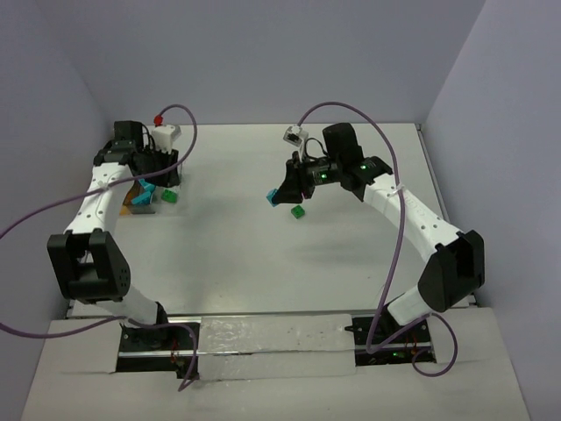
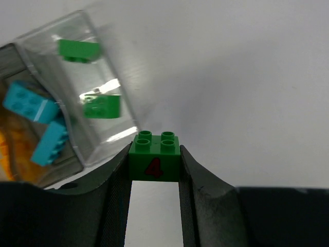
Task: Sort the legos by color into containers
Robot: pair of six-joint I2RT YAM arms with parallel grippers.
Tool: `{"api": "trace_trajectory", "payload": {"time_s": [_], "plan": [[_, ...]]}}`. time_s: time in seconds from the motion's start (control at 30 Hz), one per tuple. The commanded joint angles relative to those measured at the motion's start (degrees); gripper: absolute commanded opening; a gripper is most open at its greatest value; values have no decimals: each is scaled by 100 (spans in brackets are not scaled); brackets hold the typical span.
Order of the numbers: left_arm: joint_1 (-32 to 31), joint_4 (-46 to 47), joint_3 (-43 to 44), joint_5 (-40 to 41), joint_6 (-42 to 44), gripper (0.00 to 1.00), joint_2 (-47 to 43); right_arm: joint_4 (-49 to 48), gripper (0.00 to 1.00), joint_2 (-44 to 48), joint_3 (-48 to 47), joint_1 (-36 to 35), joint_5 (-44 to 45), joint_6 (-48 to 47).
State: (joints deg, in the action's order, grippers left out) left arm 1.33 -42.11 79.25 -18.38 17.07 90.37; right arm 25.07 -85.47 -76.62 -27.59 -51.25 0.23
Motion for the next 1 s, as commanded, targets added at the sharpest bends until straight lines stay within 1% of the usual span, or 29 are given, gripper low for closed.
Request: {"api": "trace_trajectory", "payload": {"time_s": [0.0,0.1,0.33,0.43,0.5,0.7,0.77,0.8,0.83,0.87,0.93,0.97], "plan": [[200,310,569,983,-187,13,435,181,0,-92,-275,-9,177,-146],[254,274,835,1083,-169,14,865,191,0,-93,-275,-18,176,-155],[263,221,1154,1005,-183,18,1339,205,0,-128,-318,-18,221,-138],[263,268,1158,1038,-224,24,1519,217,0,-158,-331,-18,250,-125],[263,305,1163,1045,-241,31,1591,246,0,-191,-356,-18,265,-124],[263,266,1224,1030,-230,44,1746,252,0,-225,-389,-18,238,-128],[263,294,1207,1030,-213,51,1702,253,0,-252,-416,-18,238,-102],[263,335,1207,1038,-212,58,1676,261,0,-269,-442,-18,229,-102],[263,342,1218,1033,-212,68,1641,253,0,-278,-451,-18,229,-102],[271,292,1277,915,-195,84,1614,261,0,-286,-460,-18,220,-94],[271,274,1312,807,-195,93,1535,261,0,-295,-486,-18,212,-85],[271,233,1337,454,-162,99,1404,269,0,-303,-494,-18,187,-77]]}}
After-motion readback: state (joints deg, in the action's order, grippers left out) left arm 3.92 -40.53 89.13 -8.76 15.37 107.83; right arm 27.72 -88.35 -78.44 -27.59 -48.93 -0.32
